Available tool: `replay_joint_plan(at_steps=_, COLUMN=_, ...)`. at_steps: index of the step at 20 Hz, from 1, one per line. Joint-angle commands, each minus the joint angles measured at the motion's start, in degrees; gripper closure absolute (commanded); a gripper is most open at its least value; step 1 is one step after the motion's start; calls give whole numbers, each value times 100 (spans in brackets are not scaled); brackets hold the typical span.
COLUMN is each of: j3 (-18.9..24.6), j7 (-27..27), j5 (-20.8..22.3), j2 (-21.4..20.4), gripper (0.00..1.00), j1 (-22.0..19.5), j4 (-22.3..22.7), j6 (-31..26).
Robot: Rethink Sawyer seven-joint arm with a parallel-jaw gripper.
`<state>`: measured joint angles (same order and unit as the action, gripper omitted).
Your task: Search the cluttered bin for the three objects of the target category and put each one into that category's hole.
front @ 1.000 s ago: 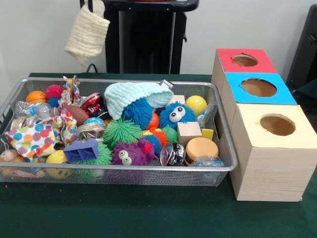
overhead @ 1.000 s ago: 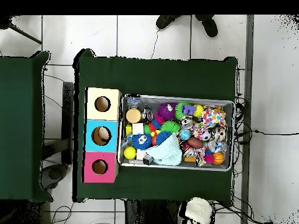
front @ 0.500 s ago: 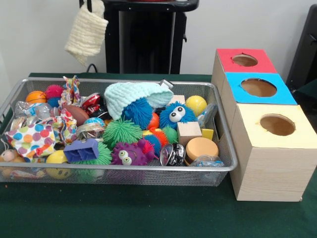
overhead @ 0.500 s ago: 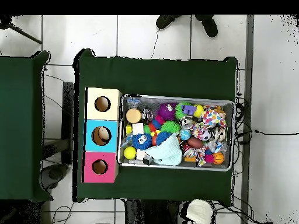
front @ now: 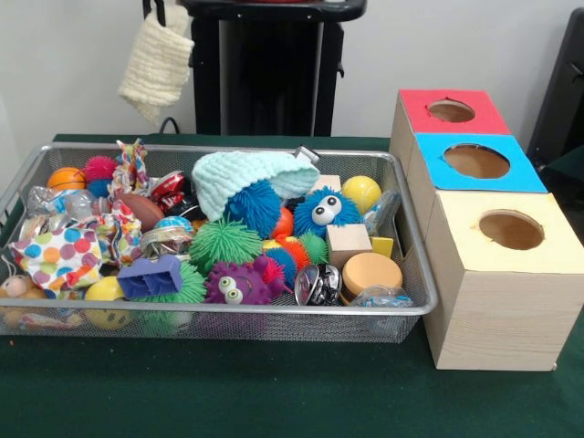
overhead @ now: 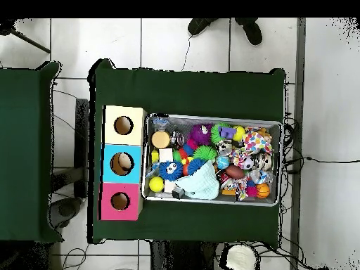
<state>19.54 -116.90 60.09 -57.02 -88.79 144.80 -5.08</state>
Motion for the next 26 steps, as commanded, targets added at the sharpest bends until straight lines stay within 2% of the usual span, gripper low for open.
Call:
replay_joint_plan(at_steps=1, j3=-226, j7=-152, j5=814, j2=692, gripper=100, j1=-299, j4=-1027, j6=350)
replay_joint_plan(at_steps=6, j3=-289, j7=-159, j5=1120, j2=878, gripper=100, j1=-498, j4=-1147, j6=399)
replay_joint_plan(at_steps=9, j3=-123, j7=-68, j5=1093, j2=762, gripper=100, j1=-681, j4=-1054, j6=238)
replay_joint_plan(at_steps=11, j3=117, j7=29, j5=901, j2=621, gripper=100, j1=-797, j4=-937, j6=67)
replay_joint_plan(at_steps=15, j3=73, j7=-3, j5=877, j2=505, gripper=100, j1=-706, j4=-886, j6=47)
replay_joint_plan(at_steps=26, j3=817, j7=487, j5=-90, j2=-261, gripper=100, j1=-1031, j4=-368, j6=-542)
